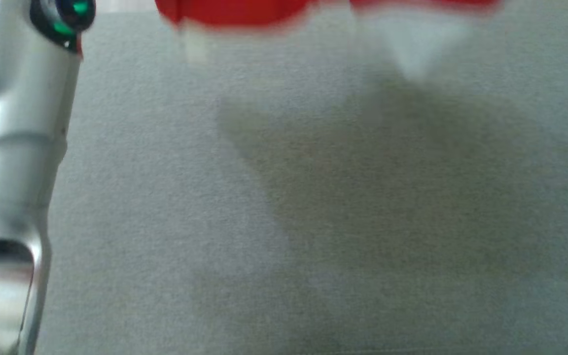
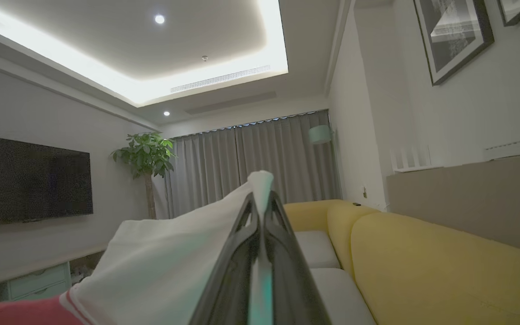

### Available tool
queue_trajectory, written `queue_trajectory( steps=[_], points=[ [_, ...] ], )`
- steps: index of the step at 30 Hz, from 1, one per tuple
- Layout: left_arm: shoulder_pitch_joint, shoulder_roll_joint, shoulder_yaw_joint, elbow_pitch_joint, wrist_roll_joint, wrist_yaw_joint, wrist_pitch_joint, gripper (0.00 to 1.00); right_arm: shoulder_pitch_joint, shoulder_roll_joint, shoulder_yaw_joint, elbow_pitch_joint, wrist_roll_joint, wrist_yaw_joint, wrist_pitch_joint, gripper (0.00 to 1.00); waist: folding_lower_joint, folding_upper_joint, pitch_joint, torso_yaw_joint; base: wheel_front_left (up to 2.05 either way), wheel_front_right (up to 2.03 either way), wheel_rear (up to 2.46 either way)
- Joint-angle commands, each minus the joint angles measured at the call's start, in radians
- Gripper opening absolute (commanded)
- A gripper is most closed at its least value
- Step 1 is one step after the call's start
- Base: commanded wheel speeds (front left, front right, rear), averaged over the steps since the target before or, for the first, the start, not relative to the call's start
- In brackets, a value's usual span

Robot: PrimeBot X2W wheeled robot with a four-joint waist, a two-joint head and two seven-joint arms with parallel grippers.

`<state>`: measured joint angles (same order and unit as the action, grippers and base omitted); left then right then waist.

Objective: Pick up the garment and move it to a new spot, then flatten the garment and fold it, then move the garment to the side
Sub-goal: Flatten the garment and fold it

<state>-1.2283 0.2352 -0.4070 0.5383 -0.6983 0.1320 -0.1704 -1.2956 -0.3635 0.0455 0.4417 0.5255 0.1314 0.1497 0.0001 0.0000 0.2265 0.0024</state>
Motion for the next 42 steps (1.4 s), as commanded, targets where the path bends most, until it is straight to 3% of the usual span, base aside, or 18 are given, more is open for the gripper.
queue_trajectory(
  steps=[1, 8, 13, 17, 22, 28, 34, 37, 42],
  points=[
    [-0.049, 0.024, 0.052, 0.052, -0.022, -0.015, -0.025, 0.0, -0.032, 0.037, 0.021, 0.034, 0.008, -0.001, -0.029, 0.0, -0.0001, 0.0, -0.006, -0.024, 0.0, 0.0, 0.0],
    [0.039, -0.068, 0.078, 0.418, -0.083, -0.08, -0.074, 0.0, 0.053, 0.156, 0.174, 0.32, 0.099, -0.001, -0.075, 0.0, -0.0001, 0.0, 0.024, -0.068, 0.0, 0.0, 0.0],
    [0.152, -0.132, 0.083, 0.604, -0.123, -0.16, -0.083, 0.0, 0.212, 0.216, 0.274, 0.444, 0.186, -0.001, -0.094, 0.0, -0.0001, 0.0, 0.073, -0.076, 0.0, 0.0, 0.0],
    [0.219, -0.161, 0.062, 0.69, -0.113, -0.158, -0.088, 0.0, 0.338, 0.226, 0.329, 0.479, 0.258, -0.001, -0.151, 0.0, -0.0001, 0.0, 0.092, -0.068, 0.0, 0.0, 0.0],
    [0.287, -0.176, 0.034, 0.709, -0.089, -0.143, -0.09, 0.0, 0.473, 0.207, 0.386, 0.437, 0.337, -0.001, -0.243, 0.0, -0.0001, 0.0, 0.078, -0.054, 0.0, 0.0, 0.0],
    [0.438, -0.17, 0.075, 0.553, -0.042, -0.139, -0.091, 0.0, 0.68, 0.141, 0.441, 0.275, 0.391, -0.001, -0.331, 0.0, -0.0001, 0.0, 0.025, -0.046, 0.0, 0.0, 0.0],
    [0.632, -0.114, 0.089, 0.355, 0.031, -0.116, -0.091, 0.0, 0.921, 0.095, 0.404, 0.096, 0.396, -0.001, -0.326, 0.0, -0.0001, 0.0, -0.041, -0.049, 0.0, 0.0, 0.0],
    [0.779, -0.065, 0.095, 0.182, 0.059, -0.063, -0.09, 0.0, 1.087, 0.08, 0.33, -0.049, 0.356, -0.001, -0.275, 0.0, -0.0001, 0.0, -0.072, -0.054, 0.0, 0.0, 0.0],
    [1.062, 0.037, 0.105, -0.276, 0.075, 0.096, 0.048, 0.0, 1.359, 0.113, 0.147, -0.373, 0.228, -0.001, -0.066, 0.0, -0.0001, 0.0, -0.092, -0.06, 0.0, 0.0, 0.0]
  ],
)
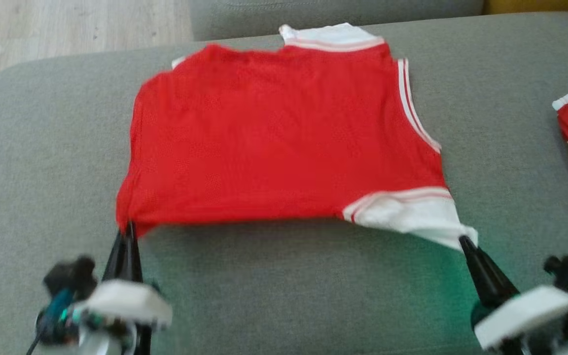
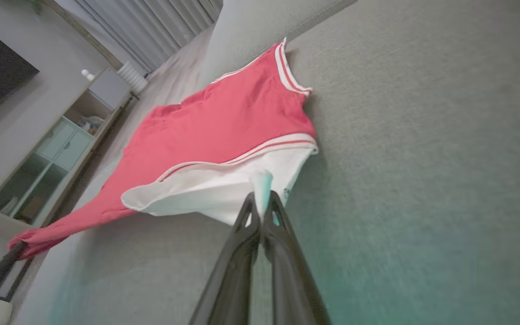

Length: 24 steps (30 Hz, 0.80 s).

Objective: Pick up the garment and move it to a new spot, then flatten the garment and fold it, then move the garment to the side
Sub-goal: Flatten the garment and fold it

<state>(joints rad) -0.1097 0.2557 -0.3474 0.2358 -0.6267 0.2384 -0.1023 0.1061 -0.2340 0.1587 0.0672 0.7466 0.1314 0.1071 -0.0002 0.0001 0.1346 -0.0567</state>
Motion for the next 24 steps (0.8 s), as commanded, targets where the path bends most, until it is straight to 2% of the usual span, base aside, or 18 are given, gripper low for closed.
queue_trajectory(
  steps=[1, 5, 7, 9, 13, 19, 24],
  points=[
    [0.006, 0.036, 0.048, -0.083, 0.001, 0.023, 0.021, 0.0, 0.003, 0.006, -0.005, -0.076, -0.023, -0.001, 0.025, 0.0, 0.0002, -0.0001, -0.002, -0.003, 0.0, 0.0, 0.0],
    [0.212, 0.115, 0.065, -0.46, 0.018, 0.159, 0.16, 0.0, 0.151, 0.126, -0.122, -0.343, -0.124, -0.001, 0.22, 0.0, 0.0002, -0.0001, -0.003, 0.0, 0.0, 0.0, 0.0],
    [0.266, 0.145, 0.072, -0.578, 0.029, 0.201, 0.207, 0.0, 0.187, 0.157, -0.152, -0.432, -0.152, -0.001, 0.294, 0.0, 0.0002, -0.0001, 0.0, 0.003, 0.0, 0.0, 0.0],
    [0.288, 0.165, 0.075, -0.644, 0.028, 0.22, 0.247, 0.0, 0.197, 0.171, -0.172, -0.483, -0.173, -0.001, 0.351, 0.0, 0.0002, -0.0001, 0.005, 0.006, 0.0, 0.0, 0.0],
    [0.273, 0.161, 0.08, -0.649, -0.054, 0.189, 0.309, 0.0, 0.154, 0.18, -0.199, -0.475, -0.196, -0.001, 0.421, 0.0, 0.0002, -0.0001, 0.021, 0.012, 0.0, 0.0, 0.0],
    [0.147, 0.146, 0.092, -0.486, -0.162, 0.099, 0.362, 0.0, -0.036, 0.18, -0.2, -0.328, -0.192, -0.001, 0.401, 0.0, 0.0002, -0.0001, 0.091, 0.035, 0.0, 0.0, 0.0],
    [-0.016, 0.145, 0.081, -0.346, -0.185, 0.033, 0.393, 0.0, -0.272, 0.093, -0.151, -0.186, -0.188, -0.001, 0.351, 0.0, 0.0002, -0.0001, 0.149, 0.061, 0.0, 0.0, 0.0]
  ],
)
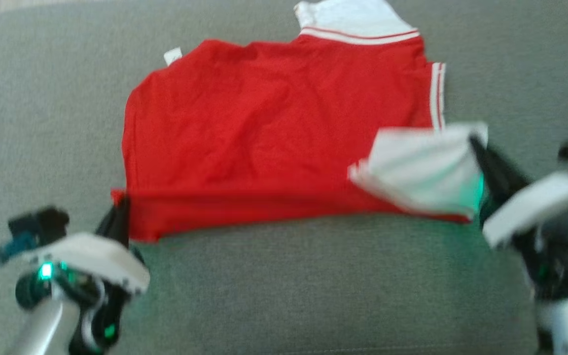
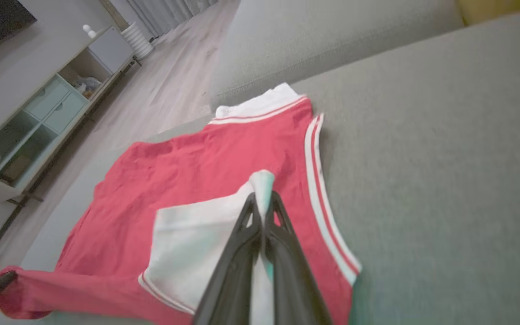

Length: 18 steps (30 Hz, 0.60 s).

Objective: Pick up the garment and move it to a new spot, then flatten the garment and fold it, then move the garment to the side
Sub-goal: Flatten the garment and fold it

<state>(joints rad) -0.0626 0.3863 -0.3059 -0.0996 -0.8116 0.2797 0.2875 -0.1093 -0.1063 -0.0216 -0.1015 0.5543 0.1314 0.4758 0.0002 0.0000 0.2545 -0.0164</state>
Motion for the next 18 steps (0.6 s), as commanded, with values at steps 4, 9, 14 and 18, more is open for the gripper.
queue_trajectory(
  steps=[4, 9, 14, 18],
  points=[
    [-0.172, 0.006, 0.018, 0.09, 0.0, -0.053, 0.017, 0.0, -0.21, -0.107, 0.084, 0.132, 0.021, -0.001, -0.052, 0.0, -0.0002, 0.0, 0.06, 0.042, 0.0, 0.0, 0.0],
    [-0.261, -0.027, -0.023, 0.209, 0.001, -0.111, 0.013, 0.0, -0.33, -0.156, 0.141, 0.331, 0.047, -0.001, -0.118, 0.0, -0.0002, 0.0, 0.083, 0.063, 0.0, 0.0, 0.0],
    [-0.297, -0.067, -0.039, 0.319, -0.005, -0.155, -0.03, 1.0, -0.384, -0.159, 0.199, 0.476, 0.081, -0.001, -0.221, 1.0, -0.0002, 0.0, 0.086, 0.069, 0.0, 0.0, 0.0],
    [-0.287, -0.082, -0.031, 0.358, 0.008, -0.163, -0.107, 1.0, -0.384, -0.16, 0.248, 0.503, 0.102, -0.001, -0.331, 1.0, -0.0002, 0.0, 0.076, 0.06, 0.0, 0.0, 0.0]
  ],
)
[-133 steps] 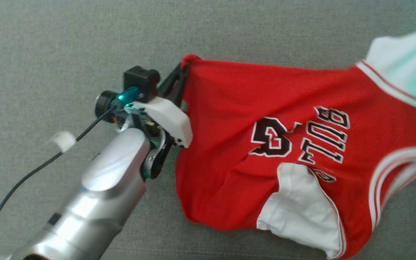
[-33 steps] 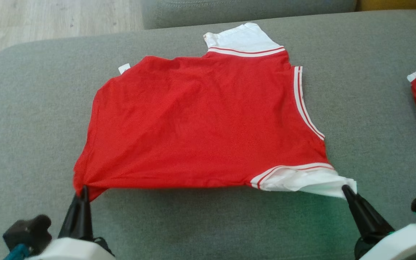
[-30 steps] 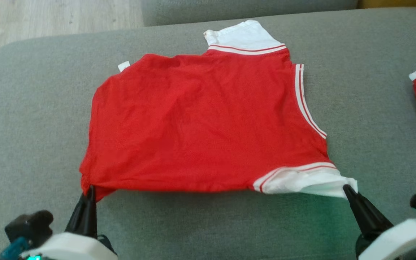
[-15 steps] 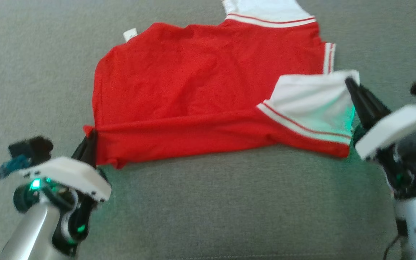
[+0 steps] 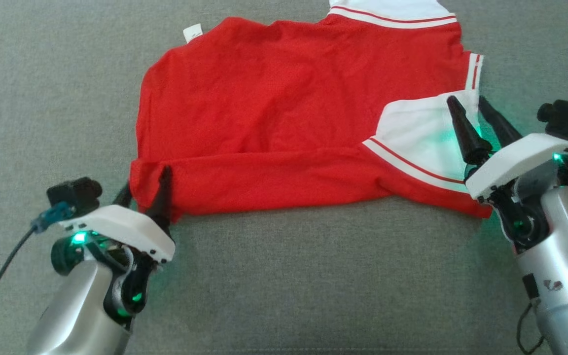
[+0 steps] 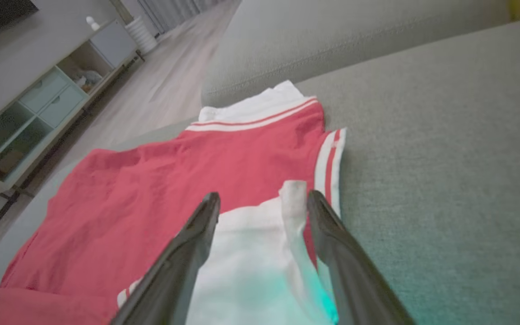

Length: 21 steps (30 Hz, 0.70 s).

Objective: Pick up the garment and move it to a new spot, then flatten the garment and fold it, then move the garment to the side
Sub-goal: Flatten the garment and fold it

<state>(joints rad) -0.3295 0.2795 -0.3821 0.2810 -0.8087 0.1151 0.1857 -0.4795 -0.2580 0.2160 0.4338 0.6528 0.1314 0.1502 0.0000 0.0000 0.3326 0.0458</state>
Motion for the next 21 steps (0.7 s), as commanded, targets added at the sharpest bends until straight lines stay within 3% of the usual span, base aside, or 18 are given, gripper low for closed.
queue_trajectory(
  steps=[1, 5, 10, 16, 21],
  points=[
    [-0.015, 0.023, 0.05, -0.022, 0.022, 0.011, -0.042, 1.0, -0.009, -0.008, 0.015, -0.036, 0.008, -0.001, -0.039, 1.0, 0.0, 0.0, -0.006, -0.004, 0.0, 0.0, 0.0],
    [0.001, 0.025, 0.063, -0.053, 0.141, 0.086, -0.231, 1.0, 0.023, -0.022, 0.003, -0.086, -0.016, -0.001, -0.17, 1.0, 0.0, 0.0, -0.02, -0.009, 0.0, 0.0, 0.0],
    [0.032, 0.043, 0.069, -0.126, 0.275, 0.185, -0.391, 1.0, 0.1, -0.016, -0.066, -0.209, -0.18, -0.001, -0.25, 1.0, 0.0, 0.0, -0.042, -0.026, 0.0, 0.0, 0.0],
    [0.085, 0.089, 0.067, -0.228, 0.376, 0.257, -0.421, 1.0, 0.246, 0.065, -0.139, -0.404, -0.33, -0.001, -0.199, 1.0, 0.0, 0.0, -0.078, -0.051, 0.0, 0.0, 0.0],
    [0.152, 0.117, 0.048, -0.271, 0.404, 0.298, -0.363, 1.0, 0.384, 0.125, -0.152, -0.541, -0.38, -0.001, -0.138, 1.0, 0.0, 0.0, -0.101, -0.072, 0.0, 0.0, 0.0]
  ],
)
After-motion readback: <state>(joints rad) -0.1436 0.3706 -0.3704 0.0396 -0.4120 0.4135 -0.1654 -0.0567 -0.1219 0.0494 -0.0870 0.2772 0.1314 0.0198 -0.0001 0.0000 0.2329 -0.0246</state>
